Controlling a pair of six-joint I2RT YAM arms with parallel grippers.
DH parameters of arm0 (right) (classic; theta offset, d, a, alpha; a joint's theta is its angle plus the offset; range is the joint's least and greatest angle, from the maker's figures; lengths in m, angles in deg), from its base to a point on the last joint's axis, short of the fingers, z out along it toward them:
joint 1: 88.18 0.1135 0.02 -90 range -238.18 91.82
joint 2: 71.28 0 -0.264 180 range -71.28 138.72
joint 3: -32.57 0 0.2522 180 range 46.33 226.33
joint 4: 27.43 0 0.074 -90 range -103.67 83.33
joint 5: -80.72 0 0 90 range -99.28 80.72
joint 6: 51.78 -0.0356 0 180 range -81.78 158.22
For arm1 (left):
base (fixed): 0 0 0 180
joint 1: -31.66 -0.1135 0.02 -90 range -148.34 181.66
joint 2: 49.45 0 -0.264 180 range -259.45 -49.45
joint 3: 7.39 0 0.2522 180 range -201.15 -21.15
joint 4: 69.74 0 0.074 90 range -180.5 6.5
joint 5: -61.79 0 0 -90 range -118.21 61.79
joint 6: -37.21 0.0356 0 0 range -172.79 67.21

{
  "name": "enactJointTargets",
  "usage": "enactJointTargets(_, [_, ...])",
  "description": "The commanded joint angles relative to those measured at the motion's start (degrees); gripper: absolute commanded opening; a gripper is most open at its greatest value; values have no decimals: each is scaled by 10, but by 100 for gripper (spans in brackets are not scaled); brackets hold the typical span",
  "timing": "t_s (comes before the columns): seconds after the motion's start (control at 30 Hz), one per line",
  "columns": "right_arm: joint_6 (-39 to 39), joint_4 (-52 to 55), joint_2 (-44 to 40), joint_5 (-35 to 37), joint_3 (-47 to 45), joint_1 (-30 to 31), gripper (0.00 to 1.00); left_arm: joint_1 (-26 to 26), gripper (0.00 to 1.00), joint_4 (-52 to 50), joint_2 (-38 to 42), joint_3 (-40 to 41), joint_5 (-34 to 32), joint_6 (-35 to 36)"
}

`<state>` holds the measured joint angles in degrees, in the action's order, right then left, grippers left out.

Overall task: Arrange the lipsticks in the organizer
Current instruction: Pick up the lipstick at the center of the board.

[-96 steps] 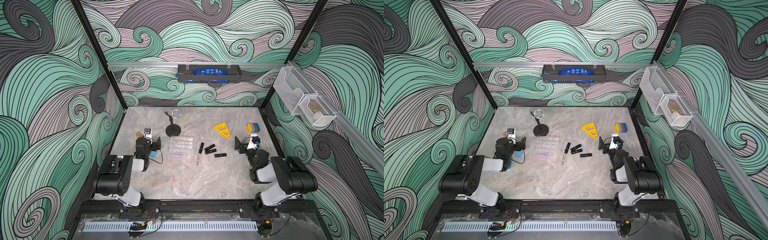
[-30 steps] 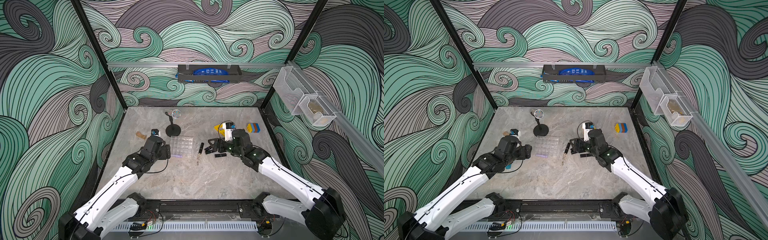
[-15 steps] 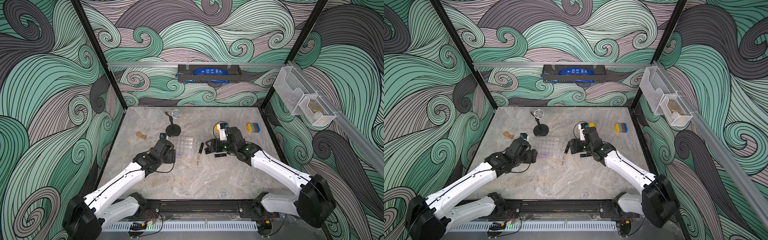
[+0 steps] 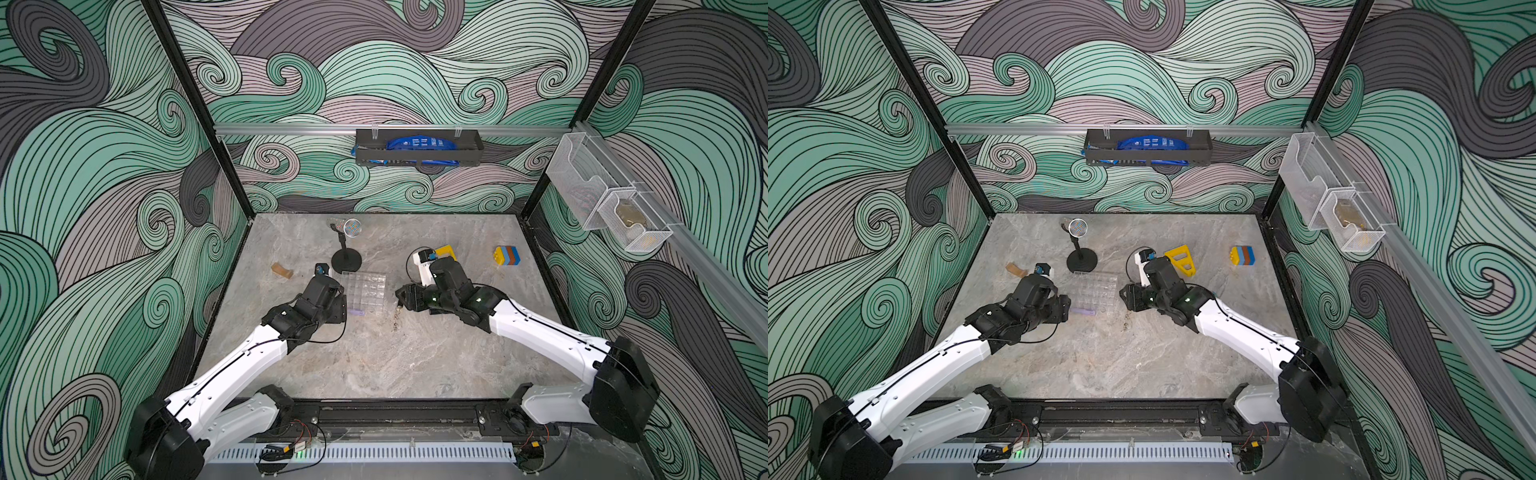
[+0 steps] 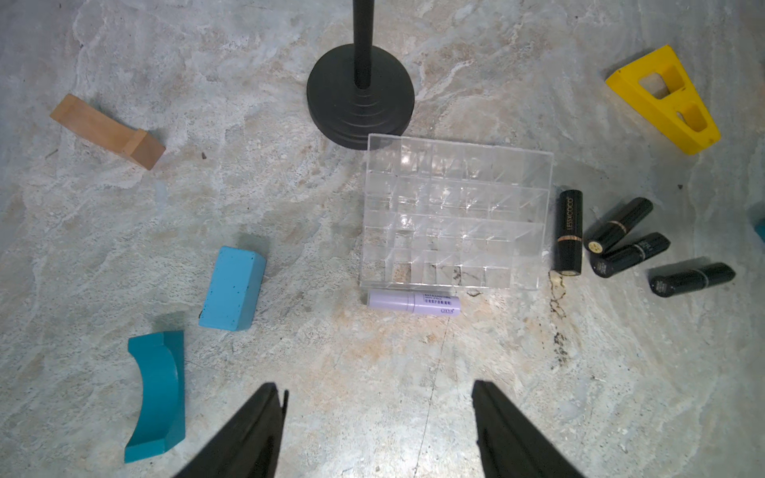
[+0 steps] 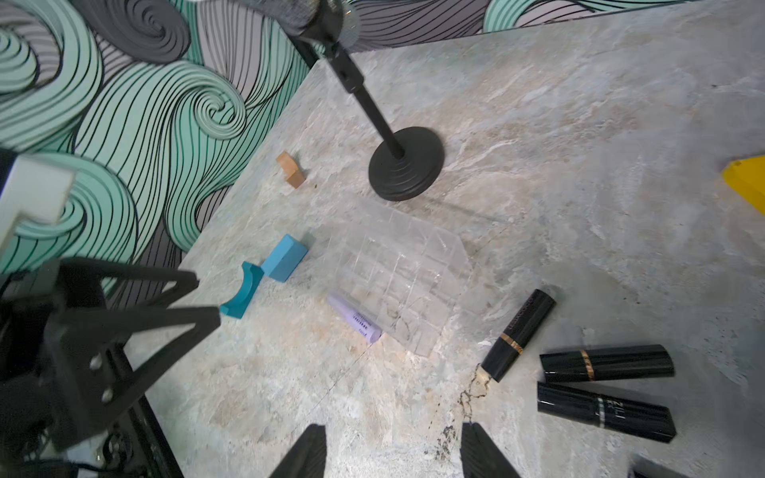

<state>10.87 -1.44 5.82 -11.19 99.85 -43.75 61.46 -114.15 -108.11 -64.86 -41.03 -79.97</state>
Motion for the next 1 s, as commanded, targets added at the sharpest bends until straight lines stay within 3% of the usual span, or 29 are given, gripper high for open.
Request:
enactJointTargets(0.0, [1, 10, 17, 40, 9, 44, 49, -36, 71, 14, -1, 18, 70, -30])
enactJointTargets(0.3, [55, -16, 83, 75, 18, 166, 38, -53, 62, 41, -8, 58, 96, -57])
enactJointTargets(0.47, [82, -33, 139, 60, 32, 172, 36, -79, 58, 78, -22, 81, 143, -92])
enactJointTargets(0.97, [140, -44, 293, 137, 112, 163, 48, -89, 56, 109, -39, 86, 140, -103])
